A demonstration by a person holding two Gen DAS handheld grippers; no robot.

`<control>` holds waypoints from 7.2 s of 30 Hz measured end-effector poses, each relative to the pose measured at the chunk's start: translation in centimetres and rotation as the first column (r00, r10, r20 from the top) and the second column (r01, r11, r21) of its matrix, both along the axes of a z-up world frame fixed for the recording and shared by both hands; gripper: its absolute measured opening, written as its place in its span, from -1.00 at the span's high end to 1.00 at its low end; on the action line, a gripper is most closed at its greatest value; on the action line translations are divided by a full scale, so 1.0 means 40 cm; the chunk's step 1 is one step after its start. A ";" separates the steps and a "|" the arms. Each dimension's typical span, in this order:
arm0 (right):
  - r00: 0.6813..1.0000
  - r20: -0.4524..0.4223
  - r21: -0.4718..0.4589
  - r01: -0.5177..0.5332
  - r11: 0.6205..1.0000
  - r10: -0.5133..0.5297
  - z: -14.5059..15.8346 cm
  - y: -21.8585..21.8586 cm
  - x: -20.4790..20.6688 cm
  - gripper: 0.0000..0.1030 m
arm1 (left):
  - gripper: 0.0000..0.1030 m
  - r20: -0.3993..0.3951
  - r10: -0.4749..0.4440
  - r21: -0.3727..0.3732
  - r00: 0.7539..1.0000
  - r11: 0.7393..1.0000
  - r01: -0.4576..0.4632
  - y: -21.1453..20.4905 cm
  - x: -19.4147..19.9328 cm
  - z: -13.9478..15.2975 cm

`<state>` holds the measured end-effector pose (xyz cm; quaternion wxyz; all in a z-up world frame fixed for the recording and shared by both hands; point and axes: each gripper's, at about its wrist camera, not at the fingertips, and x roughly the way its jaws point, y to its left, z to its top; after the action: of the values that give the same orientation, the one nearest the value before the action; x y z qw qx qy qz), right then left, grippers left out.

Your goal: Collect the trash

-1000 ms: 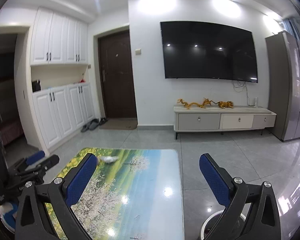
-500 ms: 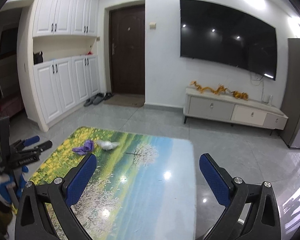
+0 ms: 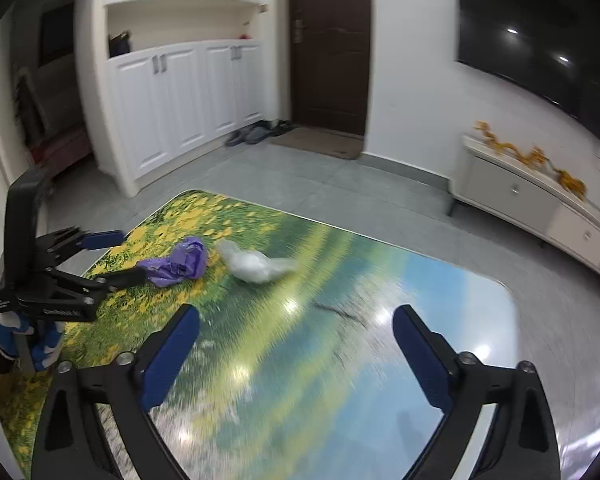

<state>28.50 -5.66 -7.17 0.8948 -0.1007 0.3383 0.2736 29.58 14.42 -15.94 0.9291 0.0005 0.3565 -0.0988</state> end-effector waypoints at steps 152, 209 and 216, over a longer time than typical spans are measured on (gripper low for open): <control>0.722 0.284 0.193 0.601 0.776 -0.630 0.193 -0.507 -0.653 -1.00 | -1.00 0.418 0.238 -0.006 0.877 0.966 -0.260 -0.477 -0.622 0.372; 0.688 0.326 0.149 0.640 0.754 -0.648 0.186 -0.508 -0.666 -1.00 | -1.00 0.368 0.258 0.005 0.893 0.960 -0.280 -0.442 -0.599 0.336; 0.683 0.335 0.148 0.642 0.753 -0.649 0.190 -0.508 -0.672 -1.00 | -1.00 0.369 0.261 0.000 0.892 0.960 -0.281 -0.436 -0.601 0.340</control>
<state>1.62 -25.99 0.44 0.9810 -0.0161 0.1765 -0.0793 5.54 -3.03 -2.36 0.9833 -0.0060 0.1765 0.0432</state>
